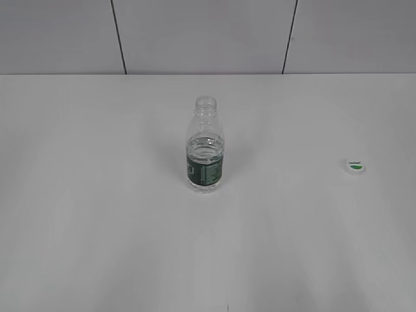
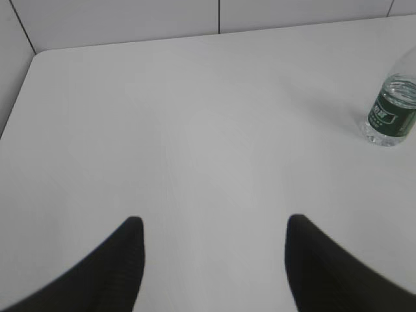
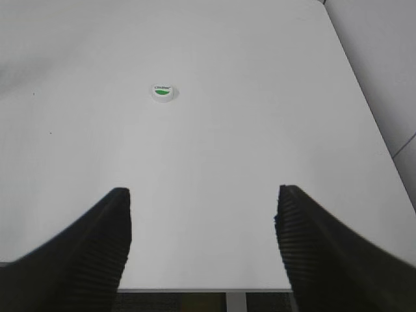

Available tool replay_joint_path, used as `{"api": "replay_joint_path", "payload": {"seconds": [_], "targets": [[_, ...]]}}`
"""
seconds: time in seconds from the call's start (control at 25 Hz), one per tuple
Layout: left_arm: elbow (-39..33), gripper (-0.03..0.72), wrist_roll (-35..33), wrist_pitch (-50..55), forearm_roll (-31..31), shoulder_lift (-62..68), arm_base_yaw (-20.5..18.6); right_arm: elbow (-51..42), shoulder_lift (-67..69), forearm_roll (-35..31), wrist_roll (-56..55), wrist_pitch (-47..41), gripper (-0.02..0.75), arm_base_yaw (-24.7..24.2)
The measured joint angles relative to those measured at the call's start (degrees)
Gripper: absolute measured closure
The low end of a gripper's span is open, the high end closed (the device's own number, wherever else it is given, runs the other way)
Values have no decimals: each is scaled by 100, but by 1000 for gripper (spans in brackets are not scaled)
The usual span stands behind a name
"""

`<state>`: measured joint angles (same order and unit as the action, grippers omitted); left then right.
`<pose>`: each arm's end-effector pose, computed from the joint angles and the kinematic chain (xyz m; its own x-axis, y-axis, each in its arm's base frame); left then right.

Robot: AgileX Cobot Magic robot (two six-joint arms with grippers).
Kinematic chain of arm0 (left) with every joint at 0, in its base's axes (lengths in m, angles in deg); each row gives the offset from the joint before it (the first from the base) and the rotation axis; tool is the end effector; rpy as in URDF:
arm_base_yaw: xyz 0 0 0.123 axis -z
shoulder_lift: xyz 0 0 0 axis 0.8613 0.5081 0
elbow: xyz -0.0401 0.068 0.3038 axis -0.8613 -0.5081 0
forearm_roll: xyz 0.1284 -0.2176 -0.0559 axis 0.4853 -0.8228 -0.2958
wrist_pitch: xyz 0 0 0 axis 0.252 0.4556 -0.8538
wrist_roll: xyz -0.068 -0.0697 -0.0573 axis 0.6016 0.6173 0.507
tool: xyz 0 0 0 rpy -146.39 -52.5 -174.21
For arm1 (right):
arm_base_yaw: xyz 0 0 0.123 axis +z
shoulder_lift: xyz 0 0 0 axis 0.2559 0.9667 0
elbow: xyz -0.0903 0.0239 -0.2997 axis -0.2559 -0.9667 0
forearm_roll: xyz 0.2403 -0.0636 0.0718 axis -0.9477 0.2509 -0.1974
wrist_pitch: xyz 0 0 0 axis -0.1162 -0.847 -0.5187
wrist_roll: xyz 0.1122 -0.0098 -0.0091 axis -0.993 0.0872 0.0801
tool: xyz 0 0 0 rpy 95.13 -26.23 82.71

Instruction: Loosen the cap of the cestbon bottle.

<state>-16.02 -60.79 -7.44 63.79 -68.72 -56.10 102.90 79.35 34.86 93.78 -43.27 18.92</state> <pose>-0.0122 0.0015 0.2779 -0.4293 0.0588 -0.9012 0.0671 0.9972 0.0330 -0.0117 -0.0059 0.2732 -0.4406 -0.2086 -0.8732 -0.1109 0.9778 -0.1776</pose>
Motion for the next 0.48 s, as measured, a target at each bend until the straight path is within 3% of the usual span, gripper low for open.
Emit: {"api": "replay_joint_path", "payload": {"seconds": [0.48], "targets": [[0,265,0,0,0,0,0,0,0,0,0,-5,208,0]]}}
